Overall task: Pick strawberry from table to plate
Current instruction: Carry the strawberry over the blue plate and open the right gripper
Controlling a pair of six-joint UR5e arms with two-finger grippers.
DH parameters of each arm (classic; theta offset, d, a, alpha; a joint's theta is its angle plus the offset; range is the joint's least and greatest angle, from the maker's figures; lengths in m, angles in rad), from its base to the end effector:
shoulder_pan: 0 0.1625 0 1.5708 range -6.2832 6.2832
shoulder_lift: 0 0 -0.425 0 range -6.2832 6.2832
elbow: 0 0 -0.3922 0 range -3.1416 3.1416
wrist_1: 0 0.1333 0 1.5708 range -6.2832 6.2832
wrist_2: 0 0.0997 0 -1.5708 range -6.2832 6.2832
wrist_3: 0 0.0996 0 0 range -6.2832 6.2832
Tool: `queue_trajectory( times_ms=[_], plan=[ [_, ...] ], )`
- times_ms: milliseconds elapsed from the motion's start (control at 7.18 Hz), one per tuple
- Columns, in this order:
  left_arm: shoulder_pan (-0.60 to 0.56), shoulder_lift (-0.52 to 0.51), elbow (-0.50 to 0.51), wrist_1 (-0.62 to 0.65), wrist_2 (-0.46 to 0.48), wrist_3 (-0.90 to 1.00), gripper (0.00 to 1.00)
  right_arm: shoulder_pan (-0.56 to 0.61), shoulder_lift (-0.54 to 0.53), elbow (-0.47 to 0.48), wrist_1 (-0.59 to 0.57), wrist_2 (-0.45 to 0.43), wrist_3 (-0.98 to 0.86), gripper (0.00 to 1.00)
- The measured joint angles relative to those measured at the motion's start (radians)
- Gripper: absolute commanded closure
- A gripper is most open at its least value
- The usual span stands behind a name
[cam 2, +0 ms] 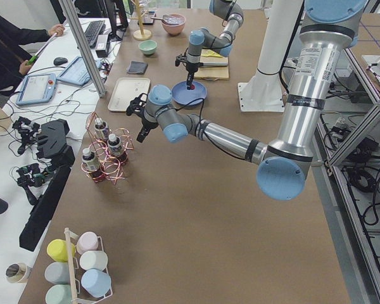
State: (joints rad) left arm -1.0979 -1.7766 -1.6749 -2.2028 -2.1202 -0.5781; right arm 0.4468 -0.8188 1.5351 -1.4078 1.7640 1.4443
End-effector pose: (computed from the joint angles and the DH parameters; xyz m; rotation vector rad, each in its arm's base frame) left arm 0.1953 -0.5602 0.4283 0.5379 0.8978 0.1632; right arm -0.6045 -0.4162 0.2009 0.0747 -0.8933 0.2137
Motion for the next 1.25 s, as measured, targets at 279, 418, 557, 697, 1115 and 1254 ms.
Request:
queue_trajectory(
  times_ms=[279, 418, 557, 697, 1115, 1254],
  plan=[
    [-0.006, -0.008, 0.033, 0.001, 0.001, 0.004, 0.02, -0.009, 0.03, -0.062, 0.005, -0.018, -0.004, 1.0],
    [-0.006, -0.01, 0.044, 0.002, 0.001, 0.005, 0.02, -0.01, 0.035, -0.074, 0.007, -0.023, -0.007, 0.2],
    [-0.006, -0.011, 0.052, 0.002, 0.001, 0.005, 0.02, -0.009, 0.036, -0.079, 0.008, -0.025, -0.008, 0.0],
    [-0.007, -0.014, 0.059, 0.002, 0.001, 0.005, 0.02, -0.008, 0.035, -0.08, 0.008, -0.026, -0.006, 0.0],
    [-0.019, -0.025, 0.065, 0.008, -0.001, 0.004, 0.02, 0.036, 0.034, -0.049, 0.0, 0.007, -0.001, 0.0],
    [-0.04, -0.029, 0.066, 0.026, -0.016, 0.005, 0.02, 0.097, 0.025, -0.01, -0.025, 0.078, -0.006, 0.0]
  ],
)
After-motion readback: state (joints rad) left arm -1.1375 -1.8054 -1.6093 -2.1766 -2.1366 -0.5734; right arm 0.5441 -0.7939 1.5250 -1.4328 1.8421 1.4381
